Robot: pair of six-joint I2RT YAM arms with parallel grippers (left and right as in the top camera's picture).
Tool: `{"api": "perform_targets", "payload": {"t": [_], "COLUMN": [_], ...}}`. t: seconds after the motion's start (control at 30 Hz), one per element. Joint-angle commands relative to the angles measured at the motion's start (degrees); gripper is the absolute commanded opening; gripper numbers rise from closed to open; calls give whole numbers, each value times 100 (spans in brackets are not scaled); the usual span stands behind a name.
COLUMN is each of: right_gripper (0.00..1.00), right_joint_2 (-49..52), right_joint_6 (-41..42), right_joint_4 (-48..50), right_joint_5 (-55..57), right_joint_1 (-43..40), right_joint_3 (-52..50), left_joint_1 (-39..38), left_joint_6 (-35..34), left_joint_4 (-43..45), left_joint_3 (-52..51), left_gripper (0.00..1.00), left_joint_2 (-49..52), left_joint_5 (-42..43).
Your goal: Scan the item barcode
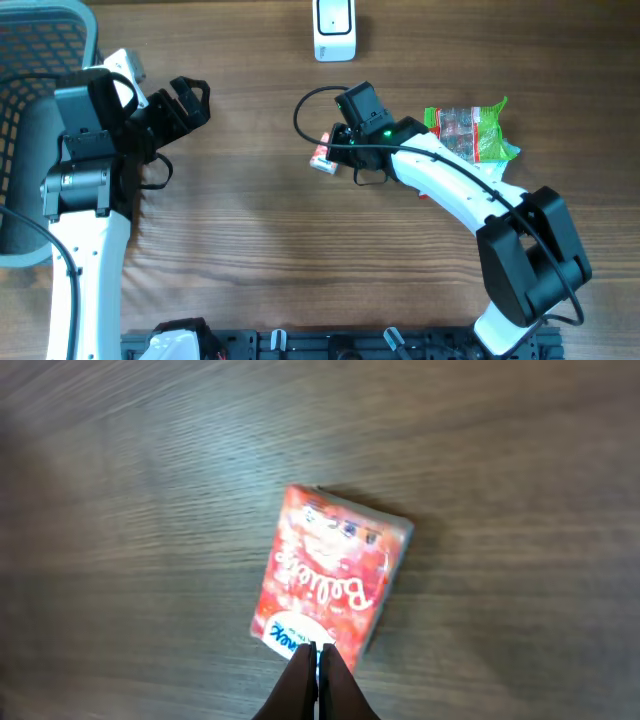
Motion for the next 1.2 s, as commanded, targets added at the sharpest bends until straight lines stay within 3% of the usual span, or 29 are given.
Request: {"api": "perform_targets", "payload": {"t": [0.0,0.07,0.1,0.17,0.27,0.47,0.6,0.73,1.17], "right_gripper": [4,6,12,38,57,55,47,32,31], "right_joint_2": [-7,-81,-103,-105,-66,295,487,667,977], "right_joint_6": [-619,-608,-608,-605,-166,442,442,579,787], "right_joint_4": [63,4,-15,-68,-247,9,57,236,402], "right_joint_5": [-162,-162,-164,-164,-157,-142,-138,-129,-212], "right_joint_1": [-90,-162,-199,-243,-245,-114,-76,-76,-83], "right_joint_3": [24,31,31,28,13,11,11,11,11], "left_joint_1": [26,26,26,26,26,26,26,26,26], "left_joint_6": [116,116,116,116,116,116,116,116,116], "left_joint_4": [17,17,17,17,17,17,17,17,17], "left_joint_3": [0,0,0,0,0,0,0,0,0], "left_gripper": [100,100,100,100,100,100,100,100,100], "left_joint_2": [20,20,20,20,20,20,20,20,20], "left_joint_5": [85,85,85,85,85,85,85,85,85]}}
